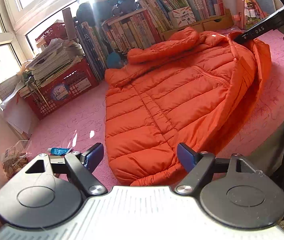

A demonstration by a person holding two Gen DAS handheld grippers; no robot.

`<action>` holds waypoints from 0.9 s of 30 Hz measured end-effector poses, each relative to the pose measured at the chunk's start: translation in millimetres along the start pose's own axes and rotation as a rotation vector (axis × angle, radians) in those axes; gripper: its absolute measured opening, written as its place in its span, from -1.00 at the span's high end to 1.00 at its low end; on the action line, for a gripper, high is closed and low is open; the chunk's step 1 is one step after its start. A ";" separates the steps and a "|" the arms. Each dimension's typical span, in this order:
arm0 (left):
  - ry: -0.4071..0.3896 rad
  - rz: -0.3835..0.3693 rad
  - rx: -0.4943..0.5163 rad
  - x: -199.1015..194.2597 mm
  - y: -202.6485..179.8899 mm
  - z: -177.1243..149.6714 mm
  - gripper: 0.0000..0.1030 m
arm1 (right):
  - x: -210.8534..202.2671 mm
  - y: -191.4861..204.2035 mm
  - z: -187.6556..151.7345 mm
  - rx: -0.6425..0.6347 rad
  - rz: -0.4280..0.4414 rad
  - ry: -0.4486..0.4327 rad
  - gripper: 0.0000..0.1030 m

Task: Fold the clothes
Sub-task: 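Grasp the jacket side edge with the right gripper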

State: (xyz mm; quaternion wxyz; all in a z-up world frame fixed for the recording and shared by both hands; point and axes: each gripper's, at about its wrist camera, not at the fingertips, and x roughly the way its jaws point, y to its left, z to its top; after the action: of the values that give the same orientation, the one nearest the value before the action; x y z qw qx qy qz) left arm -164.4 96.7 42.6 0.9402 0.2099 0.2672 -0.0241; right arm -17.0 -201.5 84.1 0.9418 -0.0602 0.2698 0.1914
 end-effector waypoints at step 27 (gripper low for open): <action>-0.061 -0.192 -0.164 78.9 18.8 31.9 -0.72 | -0.5 -69.2 19.7 0.059 0.193 -0.070 -0.67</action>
State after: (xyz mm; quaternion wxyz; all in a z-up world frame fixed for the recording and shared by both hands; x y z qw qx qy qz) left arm -78.2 106.1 33.9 0.9553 0.1051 0.2582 -0.0986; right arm 19.3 -261.0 101.8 0.9291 0.0005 0.2467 0.2754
